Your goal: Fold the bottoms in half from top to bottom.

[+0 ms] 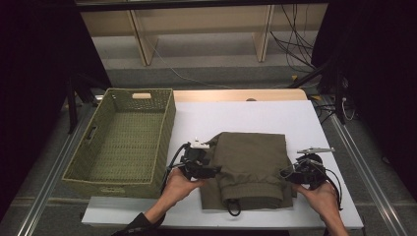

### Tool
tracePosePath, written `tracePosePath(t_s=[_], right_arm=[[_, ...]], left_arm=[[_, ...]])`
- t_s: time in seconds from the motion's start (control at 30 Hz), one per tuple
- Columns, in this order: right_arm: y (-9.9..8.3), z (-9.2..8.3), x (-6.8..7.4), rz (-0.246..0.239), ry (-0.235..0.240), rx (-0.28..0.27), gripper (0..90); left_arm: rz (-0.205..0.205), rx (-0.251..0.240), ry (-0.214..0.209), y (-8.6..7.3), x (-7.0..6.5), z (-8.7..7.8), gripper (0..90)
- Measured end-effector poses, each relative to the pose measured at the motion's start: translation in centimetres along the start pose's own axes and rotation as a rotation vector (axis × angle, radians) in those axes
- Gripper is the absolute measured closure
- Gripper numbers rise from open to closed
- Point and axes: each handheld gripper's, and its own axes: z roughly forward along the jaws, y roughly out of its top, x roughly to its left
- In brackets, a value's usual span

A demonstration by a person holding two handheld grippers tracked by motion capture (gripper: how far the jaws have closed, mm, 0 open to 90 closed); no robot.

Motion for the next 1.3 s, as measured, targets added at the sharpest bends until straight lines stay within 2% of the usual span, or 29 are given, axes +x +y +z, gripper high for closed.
tracePosePath(t_s=[0.1, 0.23, 0.33, 0.4, 0.47, 0.53, 0.67, 0.7, 0.8, 0.87, 1.0, 1.13, 1.17, 1.3], right_arm=[[-0.1, 0.7, -0.2, 0.027, 0.002, 0.05, 38.3], [-0.1, 2.1, -0.6, 0.068, 0.02, 0.127, 31.5], [0.0, 2.2, -0.1, 0.056, -0.008, 0.135, 33.2], [0.0, 2.2, 0.1, 0.039, -0.036, 0.14, 39.5], [0.1, 2.2, 0.1, 0.04, -0.04, 0.139, 51.1], [0.2, 2.2, 0.0, 0.044, -0.019, 0.127, 60.0], [0.3, 2.4, 0.3, 0.022, 0.002, 0.122, 82.1], [0.4, 2.4, 0.3, 0.019, 0.008, 0.123, 84.7], [0.6, 2.2, -0.1, -0.004, 0.021, 0.122, 86.4], [0.8, 2.1, -0.6, -0.001, 0.024, 0.117, 86.5], [1.5, 2.0, -2.2, -0.042, -0.051, 0.103, 86.6], [2.1, 2.3, -3.9, -0.006, -0.019, 0.108, 86.5], [2.2, 2.4, -4.2, -0.016, -0.013, 0.111, 86.5], [2.4, 2.4, -4.3, -0.022, -0.024, 0.111, 85.9]], left_arm=[[-0.025, 0.002, 0.018, -0.2, 0.4, -0.1, 38.5], [-0.029, 0.003, 0.04, -0.3, 0.6, -0.2, 33.7], [-0.033, 0.0, 0.043, -0.2, 0.7, -0.3, 32.6], [-0.035, 0.001, 0.044, -0.2, 0.8, -0.3, 32.3], [-0.036, 0.002, 0.043, -0.2, 0.7, -0.3, 32.3], [-0.034, 0.002, 0.037, -0.1, 0.7, -0.3, 32.3], [-0.03, 0.004, 0.032, -0.1, 0.6, -0.2, 32.4], [-0.031, 0.004, 0.032, -0.1, 0.6, -0.2, 32.4], [-0.037, -0.001, 0.033, -0.1, 0.7, -0.3, 32.3], [-0.042, -0.012, 0.04, -0.1, 0.8, -0.5, 32.2], [-0.044, -0.027, 0.055, 0.1, 1.1, -0.8, 32.4], [-0.023, -0.024, 0.081, 0.5, 1.2, -0.5, 33.1], [-0.014, -0.023, 0.089, 0.6, 1.1, -0.4, 33.5], [0.012, -0.021, 0.128, 2.0, 1.1, 0.8, 35.9]])
